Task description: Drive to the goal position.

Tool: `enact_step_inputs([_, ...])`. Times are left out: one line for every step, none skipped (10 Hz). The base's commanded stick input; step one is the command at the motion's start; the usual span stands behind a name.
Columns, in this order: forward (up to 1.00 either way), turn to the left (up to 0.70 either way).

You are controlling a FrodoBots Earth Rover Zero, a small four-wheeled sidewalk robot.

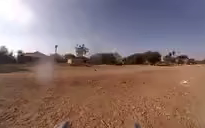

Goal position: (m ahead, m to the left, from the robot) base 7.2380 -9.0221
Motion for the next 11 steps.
enact_step_inputs([0.7, 0.0])
enact_step_inputs([0.7, 0.0])
enact_step_inputs([0.7, 0.0])
enact_step_inputs([0.7, 0.0])
enact_step_inputs([0.7, 0.0])
enact_step_inputs([0.7, 0.0])
enact_step_inputs([0.7, 0.0])
enact_step_inputs([0.7, 0.0])
enact_step_inputs([0.7, 0.0])
enact_step_inputs([0.7, 0.0])
enact_step_inputs([0.7, 0.0])
